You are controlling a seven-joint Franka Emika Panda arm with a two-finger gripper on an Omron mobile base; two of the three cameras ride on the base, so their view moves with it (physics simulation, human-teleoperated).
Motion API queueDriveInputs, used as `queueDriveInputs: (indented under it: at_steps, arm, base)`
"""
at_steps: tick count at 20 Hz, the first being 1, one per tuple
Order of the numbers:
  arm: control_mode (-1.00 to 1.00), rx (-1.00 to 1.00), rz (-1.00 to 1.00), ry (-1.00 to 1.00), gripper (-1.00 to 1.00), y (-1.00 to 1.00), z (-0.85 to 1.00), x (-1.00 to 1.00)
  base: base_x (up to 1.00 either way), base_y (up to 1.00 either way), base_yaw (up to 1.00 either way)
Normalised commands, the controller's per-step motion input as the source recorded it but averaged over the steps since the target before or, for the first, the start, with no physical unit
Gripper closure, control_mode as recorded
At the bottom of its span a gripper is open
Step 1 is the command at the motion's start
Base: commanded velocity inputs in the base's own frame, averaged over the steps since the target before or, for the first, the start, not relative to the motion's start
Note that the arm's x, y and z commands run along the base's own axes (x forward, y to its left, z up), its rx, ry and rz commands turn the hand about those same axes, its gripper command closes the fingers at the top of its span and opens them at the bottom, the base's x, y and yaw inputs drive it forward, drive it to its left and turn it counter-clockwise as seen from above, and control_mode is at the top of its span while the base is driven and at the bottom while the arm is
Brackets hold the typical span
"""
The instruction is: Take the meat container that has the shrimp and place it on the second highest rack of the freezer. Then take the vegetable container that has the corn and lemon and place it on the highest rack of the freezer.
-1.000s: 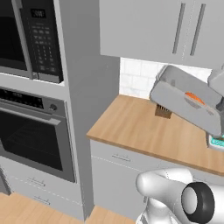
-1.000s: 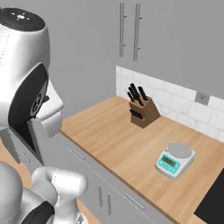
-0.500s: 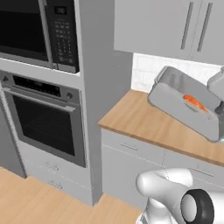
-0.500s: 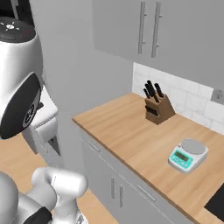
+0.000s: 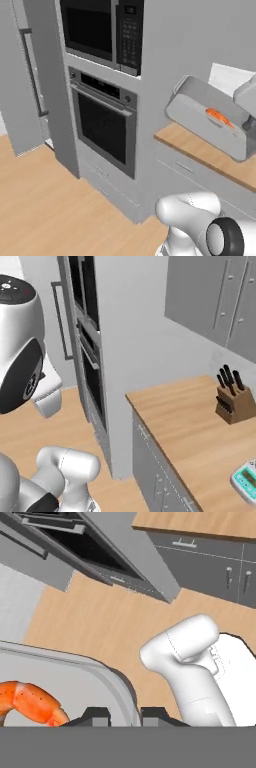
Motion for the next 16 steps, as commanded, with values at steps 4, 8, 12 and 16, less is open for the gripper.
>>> queueDriveInputs:
  at_steps: [4,8,12,16]
  arm:
    - [1.00,0.00,0.00,0.00,1.00,0.00,0.00,0.00]
    - [1.00,0.00,0.00,0.00,1.00,0.00,0.00,0.00]
    - [1.00,0.00,0.00,0.00,1.00,0.00,0.00,0.00]
    - [1.00,0.00,0.00,0.00,1.00,0.00,0.00,0.00]
  base:
    - [0.00,0.33,0.52]
    - [0.20,0.86,0.42]
    - [0.18,0.84,0.44]
    - [0.51,0.74,0.24]
